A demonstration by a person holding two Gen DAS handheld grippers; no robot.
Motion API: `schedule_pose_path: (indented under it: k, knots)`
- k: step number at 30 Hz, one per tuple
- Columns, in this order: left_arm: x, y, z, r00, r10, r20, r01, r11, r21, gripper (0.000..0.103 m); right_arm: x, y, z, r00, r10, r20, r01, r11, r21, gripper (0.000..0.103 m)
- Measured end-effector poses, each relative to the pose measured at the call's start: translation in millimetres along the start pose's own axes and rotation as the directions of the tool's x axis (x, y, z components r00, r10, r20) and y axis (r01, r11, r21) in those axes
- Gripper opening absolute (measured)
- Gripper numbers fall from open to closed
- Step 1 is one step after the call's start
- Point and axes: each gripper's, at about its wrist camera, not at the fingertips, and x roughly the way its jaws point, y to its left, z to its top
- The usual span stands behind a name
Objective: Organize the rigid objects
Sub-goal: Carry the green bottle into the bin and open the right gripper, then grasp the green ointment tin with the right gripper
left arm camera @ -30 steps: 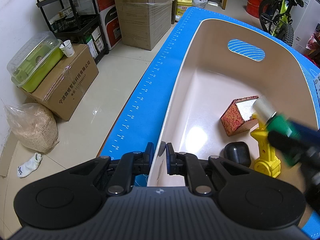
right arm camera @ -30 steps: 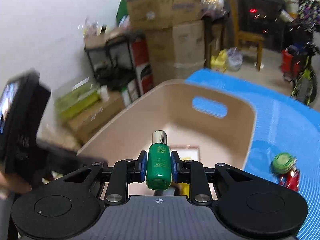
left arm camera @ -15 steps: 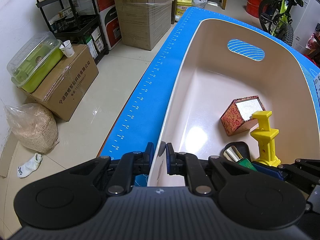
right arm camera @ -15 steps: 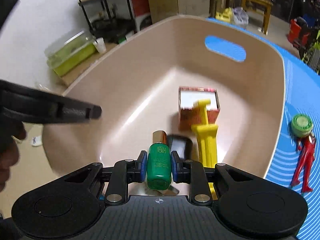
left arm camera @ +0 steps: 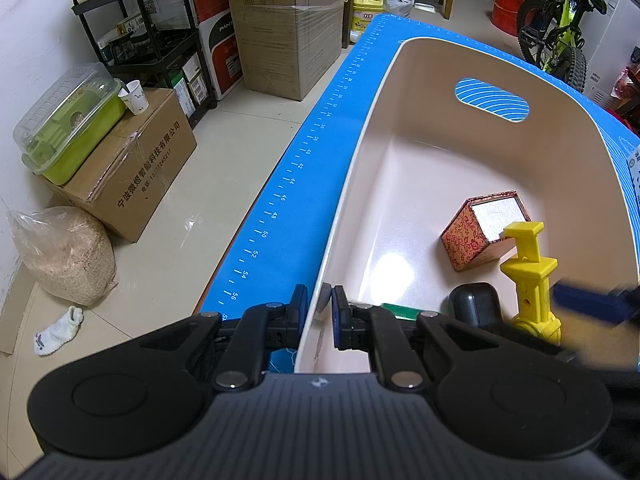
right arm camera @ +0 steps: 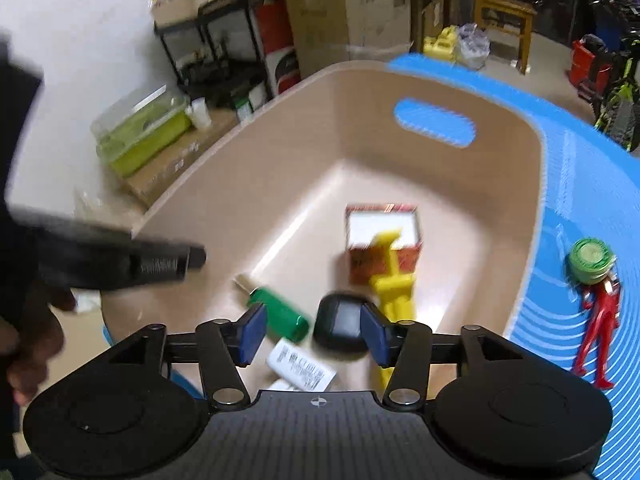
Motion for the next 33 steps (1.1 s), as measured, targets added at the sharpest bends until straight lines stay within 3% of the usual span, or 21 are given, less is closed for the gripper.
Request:
schedule_pose_path:
  k: [6, 11, 16, 20, 33]
  knots:
    - [0, 0, 0, 1.0, 0.001, 0.0, -0.001, 1.0, 0.0, 0.014, -41, -32, 18, 0.985, -0.073, 0.156, 0.062, 0.995, 0.073, 0.071]
    - [1, 0, 0, 1.0, 0.001, 0.0, -0.001, 1.0, 0.001, 0.014, -53, -78, 23, 0.958, -0.186, 0.216, 0.146, 0.971, 0.189, 0.077]
    - [1, 0, 0, 1.0, 0.0, 0.0, 0.0, 1.0, 0.0, 0.015, -36, -123, 14, 0.919, -0.335, 0.207, 0.269, 0.918, 0.29, 0.082]
    - [1, 0, 0, 1.0, 0.001, 0.0, -0.001, 1.0, 0.001, 0.015, -11, -152, 2, 0.908, -0.386, 0.162, 0.318, 0.888, 0.333, 0.082]
    - [1, -1, -1, 1.0, -0.001, -0.001, 0.001, 1.0, 0.002, 0.015, 52, -168, -7, 0.843, -0.521, 0.132, 0.499, 0.85, 0.169, 0.082]
